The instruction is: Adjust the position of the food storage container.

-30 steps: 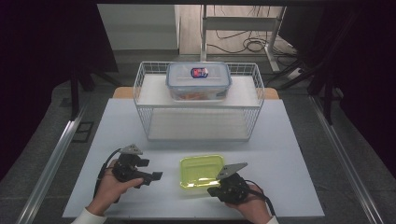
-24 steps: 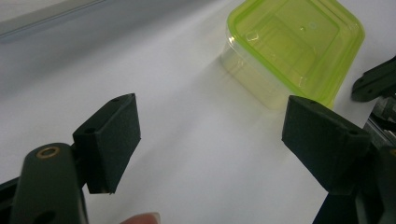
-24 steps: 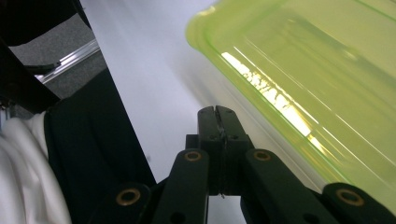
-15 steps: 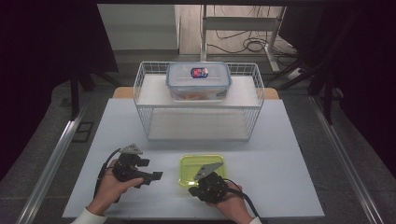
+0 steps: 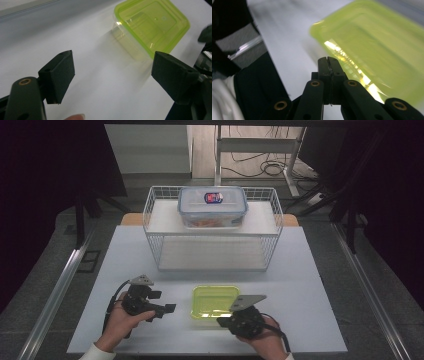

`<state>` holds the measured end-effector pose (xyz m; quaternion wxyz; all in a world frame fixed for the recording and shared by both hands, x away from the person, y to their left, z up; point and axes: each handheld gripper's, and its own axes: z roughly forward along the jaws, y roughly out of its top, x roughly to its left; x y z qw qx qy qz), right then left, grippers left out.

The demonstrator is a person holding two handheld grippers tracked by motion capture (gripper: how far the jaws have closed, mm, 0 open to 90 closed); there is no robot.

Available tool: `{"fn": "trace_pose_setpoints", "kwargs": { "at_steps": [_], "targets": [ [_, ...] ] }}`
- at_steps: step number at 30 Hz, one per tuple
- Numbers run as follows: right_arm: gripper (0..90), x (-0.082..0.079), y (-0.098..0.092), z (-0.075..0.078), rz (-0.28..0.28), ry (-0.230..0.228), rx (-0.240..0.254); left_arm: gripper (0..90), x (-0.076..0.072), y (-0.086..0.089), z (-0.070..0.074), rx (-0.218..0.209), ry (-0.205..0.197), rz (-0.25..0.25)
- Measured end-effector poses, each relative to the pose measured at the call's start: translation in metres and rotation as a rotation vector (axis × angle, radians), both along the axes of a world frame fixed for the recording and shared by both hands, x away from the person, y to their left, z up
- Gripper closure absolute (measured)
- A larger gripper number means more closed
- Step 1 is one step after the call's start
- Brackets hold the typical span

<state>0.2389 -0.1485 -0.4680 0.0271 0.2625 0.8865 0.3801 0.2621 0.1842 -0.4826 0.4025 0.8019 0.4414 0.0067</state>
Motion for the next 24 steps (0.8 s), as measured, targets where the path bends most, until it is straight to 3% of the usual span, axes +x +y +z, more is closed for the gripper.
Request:
{"fn": "trace_pose_setpoints", "kwargs": {
  "at_steps": [1,2,3,8,9,10,11,12,16,24],
  "targets": [
    [89.3,0.003,-0.016,0.005,-0.041,-0.008,-0.001,18.3,0.0,0.0,0.001,-0.004,0.001,0.002],
    [89.3,0.003,-0.016,0.005,-0.041,-0.008,-0.001,18.3,0.0,-0.001,0.001,-0.01,0.002,0.004],
    [89.3,0.007,-0.031,0.007,-0.074,-0.009,0.002,18.2,-0.001,-0.002,0.002,-0.01,0.001,0.011],
    [87.7,0.018,-0.055,0.009,-0.127,0.008,0.03,17.8,0.0,-0.01,0.003,-0.019,0.006,0.006],
    [80.0,0.023,-0.064,0.009,-0.155,0.005,0.045,17.7,0.0,-0.012,0.002,-0.027,0.02,0.003],
    [80.0,0.023,-0.064,0.009,-0.155,0.005,0.045,17.7,0.0,-0.012,0.002,-0.027,0.02,0.003],
    [70.8,0.028,-0.071,0.008,-0.175,0.017,0.066,17.6,0.001,-0.014,0.0,-0.029,0.032,0.004],
    [70.8,0.028,-0.071,0.008,-0.175,0.017,0.066,17.6,0.001,-0.014,0.0,-0.029,0.032,0.004],
    [50.6,0.037,-0.084,0.003,-0.246,0.082,0.134,17.4,0.0,-0.017,0.0,-0.049,0.035,0.012],
    [36.0,0.042,-0.085,-0.003,-0.294,0.096,0.136,17.0,-0.002,-0.023,0.0,-0.078,0.037,0.012]
  ]
}}
